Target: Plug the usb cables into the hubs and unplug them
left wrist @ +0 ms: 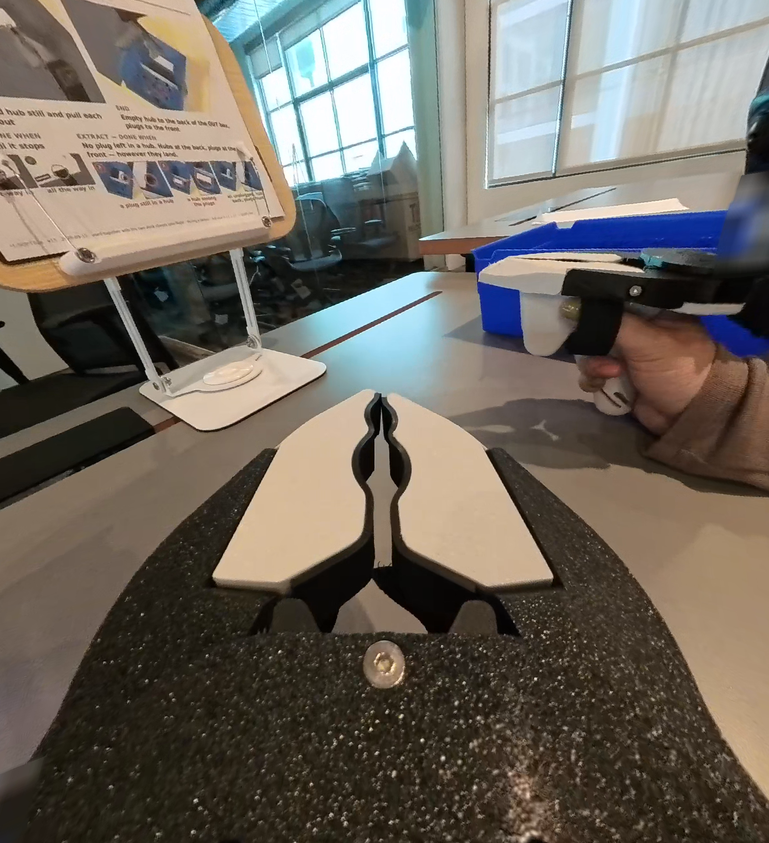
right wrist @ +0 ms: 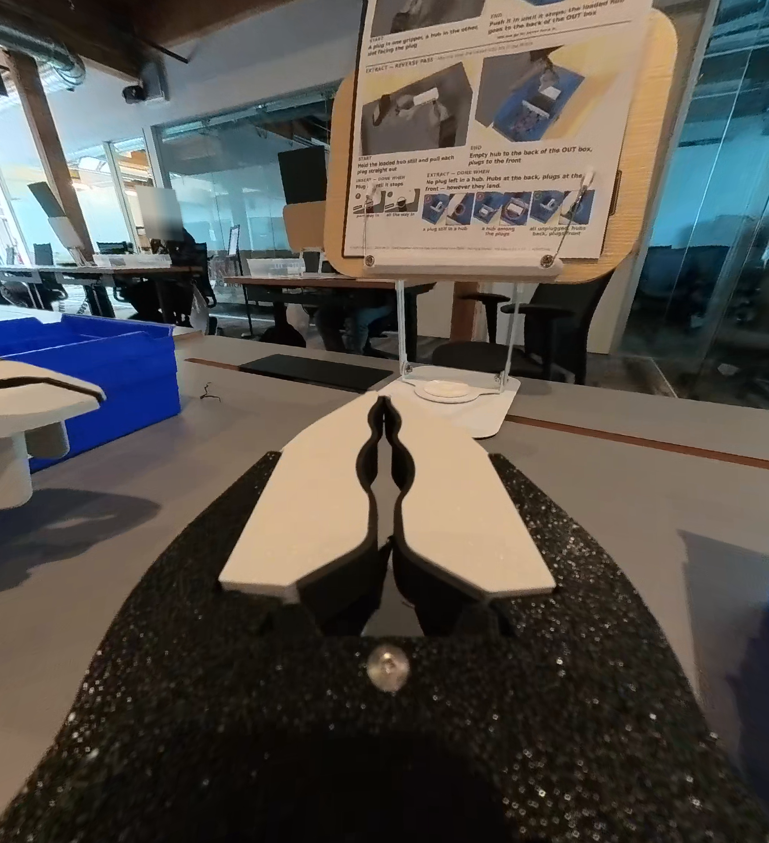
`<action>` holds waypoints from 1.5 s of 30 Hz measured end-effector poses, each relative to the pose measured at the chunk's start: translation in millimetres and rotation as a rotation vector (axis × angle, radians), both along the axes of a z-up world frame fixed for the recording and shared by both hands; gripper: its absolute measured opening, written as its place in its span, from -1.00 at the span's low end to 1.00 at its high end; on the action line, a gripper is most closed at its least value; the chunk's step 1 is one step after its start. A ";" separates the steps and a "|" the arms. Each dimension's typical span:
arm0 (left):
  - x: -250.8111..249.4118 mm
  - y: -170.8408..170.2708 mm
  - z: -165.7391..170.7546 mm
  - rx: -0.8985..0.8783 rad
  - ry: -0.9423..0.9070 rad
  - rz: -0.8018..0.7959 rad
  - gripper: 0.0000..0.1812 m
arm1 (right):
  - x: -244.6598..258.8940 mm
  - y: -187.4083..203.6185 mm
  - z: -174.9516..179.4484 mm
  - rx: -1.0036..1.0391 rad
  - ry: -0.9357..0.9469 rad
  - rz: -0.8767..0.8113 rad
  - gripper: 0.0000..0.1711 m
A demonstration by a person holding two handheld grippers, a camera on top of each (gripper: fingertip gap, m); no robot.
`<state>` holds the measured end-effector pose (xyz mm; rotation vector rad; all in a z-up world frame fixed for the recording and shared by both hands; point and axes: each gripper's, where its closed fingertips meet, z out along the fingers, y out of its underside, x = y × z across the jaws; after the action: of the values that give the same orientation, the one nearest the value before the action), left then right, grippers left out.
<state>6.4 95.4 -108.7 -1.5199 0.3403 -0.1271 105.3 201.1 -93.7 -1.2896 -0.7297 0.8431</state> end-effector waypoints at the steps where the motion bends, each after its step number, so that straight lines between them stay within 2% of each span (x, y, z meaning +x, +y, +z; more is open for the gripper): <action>1: 0.5 -0.1 -0.4 0.006 0.010 0.001 -1.00 | 0.7 -0.2 0.1 0.011 0.003 -0.003 -1.00; 11: 6.8 0.7 -5.3 0.048 0.161 0.036 -1.00 | -11.2 -11.0 -3.3 0.228 -0.137 -0.051 -1.00; 33: 2.4 -0.6 -0.5 0.078 0.162 0.072 -1.00 | -15.3 -19.8 -0.5 0.329 -0.180 -0.067 -1.00; 37: -0.1 -2.2 6.0 0.108 0.200 0.111 -0.95 | -4.5 -23.6 18.2 0.360 -0.197 -0.116 -0.88; 40: -2.9 -6.7 21.0 0.133 0.239 0.155 -0.86 | 18.7 -32.3 55.5 0.368 -0.220 -0.185 -0.63; 42: -2.9 -10.2 33.8 0.138 0.295 0.175 -0.71 | 42.0 -39.6 76.1 0.361 -0.266 -0.239 -0.40; 45: -6.1 -19.1 55.4 0.115 0.304 0.214 -0.44 | 86.0 -40.2 87.4 0.321 -0.402 -0.335 -0.27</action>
<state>0.3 76.3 -53.3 -1.4516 0.4156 0.2909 191.3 160.9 -6.4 -1.2530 -0.8909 0.1834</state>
